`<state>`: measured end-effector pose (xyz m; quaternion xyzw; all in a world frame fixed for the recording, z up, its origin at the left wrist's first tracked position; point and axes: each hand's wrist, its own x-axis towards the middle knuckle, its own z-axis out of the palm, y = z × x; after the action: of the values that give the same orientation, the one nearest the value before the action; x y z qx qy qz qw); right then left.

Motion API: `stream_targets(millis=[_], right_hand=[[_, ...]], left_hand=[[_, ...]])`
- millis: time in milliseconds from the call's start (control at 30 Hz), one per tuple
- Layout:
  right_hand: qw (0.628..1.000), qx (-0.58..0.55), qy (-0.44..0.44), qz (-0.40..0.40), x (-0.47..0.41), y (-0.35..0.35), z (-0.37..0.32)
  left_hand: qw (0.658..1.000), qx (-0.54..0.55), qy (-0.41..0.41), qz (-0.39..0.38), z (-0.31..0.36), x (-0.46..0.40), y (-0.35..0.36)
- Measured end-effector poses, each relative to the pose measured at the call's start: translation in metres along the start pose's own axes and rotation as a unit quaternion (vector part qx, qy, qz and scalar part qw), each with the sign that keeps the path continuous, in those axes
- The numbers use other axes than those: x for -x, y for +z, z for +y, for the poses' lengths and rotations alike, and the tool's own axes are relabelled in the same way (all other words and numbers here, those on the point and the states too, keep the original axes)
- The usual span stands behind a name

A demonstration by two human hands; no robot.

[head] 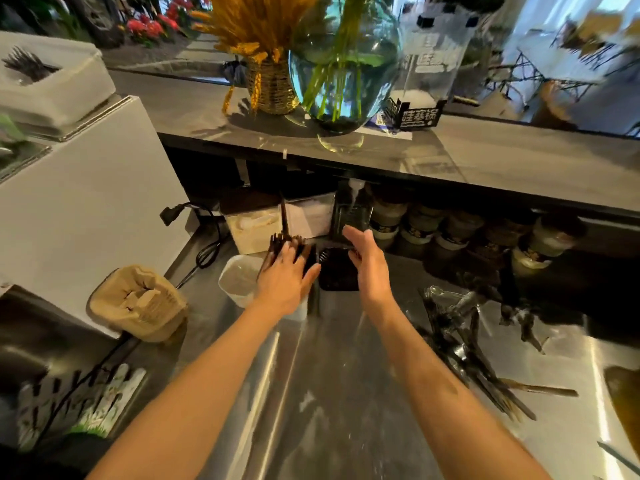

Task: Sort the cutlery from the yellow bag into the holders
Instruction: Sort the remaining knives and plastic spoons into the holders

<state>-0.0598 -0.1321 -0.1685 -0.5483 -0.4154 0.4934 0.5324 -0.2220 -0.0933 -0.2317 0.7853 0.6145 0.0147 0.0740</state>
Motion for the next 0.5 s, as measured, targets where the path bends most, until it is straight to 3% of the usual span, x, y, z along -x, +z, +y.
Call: stream_targets(millis=[133, 200, 267, 400, 500], right_hand=[[0.999, -0.031, -0.007, 0.005, 0.018, -0.039, -0.009], [1.000, -0.018, -0.014, 0.016, 0.024, -0.069, -0.009], [0.999, 0.019, -0.022, 0.040, 0.027, -0.103, -0.004], [0.989, 0.110, 0.001, 0.101, 0.042, -0.180, 0.023], [0.978, 0.169, 0.031, 0.122, 0.058, -0.236, 0.049]], left_hand=[[0.992, 0.094, -0.032, 0.078, 0.020, 0.009, -0.012], [0.981, 0.108, 0.000, 0.159, 0.052, 0.021, -0.026], [0.971, 0.150, 0.037, 0.183, 0.088, 0.030, -0.031], [0.943, 0.321, 0.035, 0.076, 0.165, 0.041, -0.016], [0.912, 0.407, -0.030, -0.044, 0.219, 0.046, 0.018]])
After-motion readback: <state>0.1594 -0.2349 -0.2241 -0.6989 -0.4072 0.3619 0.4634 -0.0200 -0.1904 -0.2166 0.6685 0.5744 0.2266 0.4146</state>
